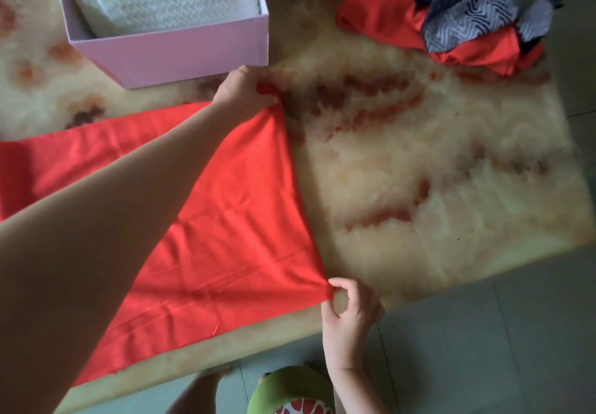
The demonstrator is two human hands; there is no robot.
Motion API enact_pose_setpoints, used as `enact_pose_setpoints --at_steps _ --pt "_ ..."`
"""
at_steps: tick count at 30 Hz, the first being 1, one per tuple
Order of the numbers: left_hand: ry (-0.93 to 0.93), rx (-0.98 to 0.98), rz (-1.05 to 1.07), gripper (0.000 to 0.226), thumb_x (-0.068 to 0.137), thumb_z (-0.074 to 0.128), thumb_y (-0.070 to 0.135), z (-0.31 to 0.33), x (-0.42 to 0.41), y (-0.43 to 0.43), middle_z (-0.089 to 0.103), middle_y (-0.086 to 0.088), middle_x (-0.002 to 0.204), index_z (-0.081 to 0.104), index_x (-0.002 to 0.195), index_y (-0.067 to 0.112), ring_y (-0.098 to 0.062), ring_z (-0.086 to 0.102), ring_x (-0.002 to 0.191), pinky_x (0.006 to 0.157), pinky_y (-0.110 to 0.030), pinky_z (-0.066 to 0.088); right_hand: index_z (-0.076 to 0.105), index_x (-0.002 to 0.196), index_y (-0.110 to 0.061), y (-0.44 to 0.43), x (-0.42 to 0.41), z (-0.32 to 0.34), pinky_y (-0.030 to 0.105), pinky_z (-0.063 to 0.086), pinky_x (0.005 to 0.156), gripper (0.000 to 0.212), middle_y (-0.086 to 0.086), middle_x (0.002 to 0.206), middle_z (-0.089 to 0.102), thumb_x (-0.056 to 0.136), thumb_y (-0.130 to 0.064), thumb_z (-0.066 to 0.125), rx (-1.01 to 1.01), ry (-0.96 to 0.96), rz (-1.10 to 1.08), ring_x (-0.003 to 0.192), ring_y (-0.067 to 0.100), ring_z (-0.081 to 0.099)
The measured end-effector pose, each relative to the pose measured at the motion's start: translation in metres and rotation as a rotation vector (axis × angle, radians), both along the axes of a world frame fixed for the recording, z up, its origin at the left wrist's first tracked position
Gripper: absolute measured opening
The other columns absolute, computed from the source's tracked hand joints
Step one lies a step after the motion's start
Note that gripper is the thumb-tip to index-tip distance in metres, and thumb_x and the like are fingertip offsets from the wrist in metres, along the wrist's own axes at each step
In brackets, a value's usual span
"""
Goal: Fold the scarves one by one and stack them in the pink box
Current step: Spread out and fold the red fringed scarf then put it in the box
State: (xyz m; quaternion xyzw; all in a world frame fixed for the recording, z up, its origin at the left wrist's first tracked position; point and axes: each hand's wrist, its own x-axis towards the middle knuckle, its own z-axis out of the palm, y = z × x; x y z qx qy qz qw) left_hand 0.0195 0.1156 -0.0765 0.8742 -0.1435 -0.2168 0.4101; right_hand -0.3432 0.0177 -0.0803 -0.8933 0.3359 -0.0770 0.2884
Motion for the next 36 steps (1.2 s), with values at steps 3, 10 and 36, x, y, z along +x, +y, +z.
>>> enact_pose_setpoints --at_steps 3,10,36 --pt "-0.023 -0.038 0.019 0.03 0.079 0.059 -0.004 0.001 -0.004 0.002 0.064 0.005 0.099 0.071 0.099 0.014 -0.014 0.056 0.072 0.075 -0.024 0.045 0.055 0.081 -0.022 -0.008 -0.007 0.006 0.025 0.024 0.078 0.016 -0.007 0.084 0.061 0.065 -0.022 0.054 -0.068 -0.045 0.101 0.085 0.016 0.048" --pt "-0.063 0.029 0.066 0.03 0.075 0.062 0.005 -0.004 -0.01 -0.005 0.067 0.013 0.099 0.073 0.088 0.029 -0.011 0.063 0.098 0.095 -0.032 0.047 0.046 0.084 -0.031 -0.011 -0.014 0.004 0.028 0.026 0.073 0.021 -0.006 0.079 0.055 0.064 -0.022 0.048 -0.192 0.103 0.322 0.079 0.019 0.043" --pt "-0.396 0.202 -0.023 0.044 0.079 0.064 0.013 -0.005 -0.03 -0.002 0.05 -0.013 0.129 0.06 0.122 0.014 -0.035 0.042 0.122 0.106 -0.041 0.031 0.053 0.127 -0.02 0.001 0.032 0.013 0.034 0.03 0.095 0.052 0.003 0.131 0.052 0.076 -0.029 0.056 -0.157 0.148 0.19 0.119 0.024 0.044"
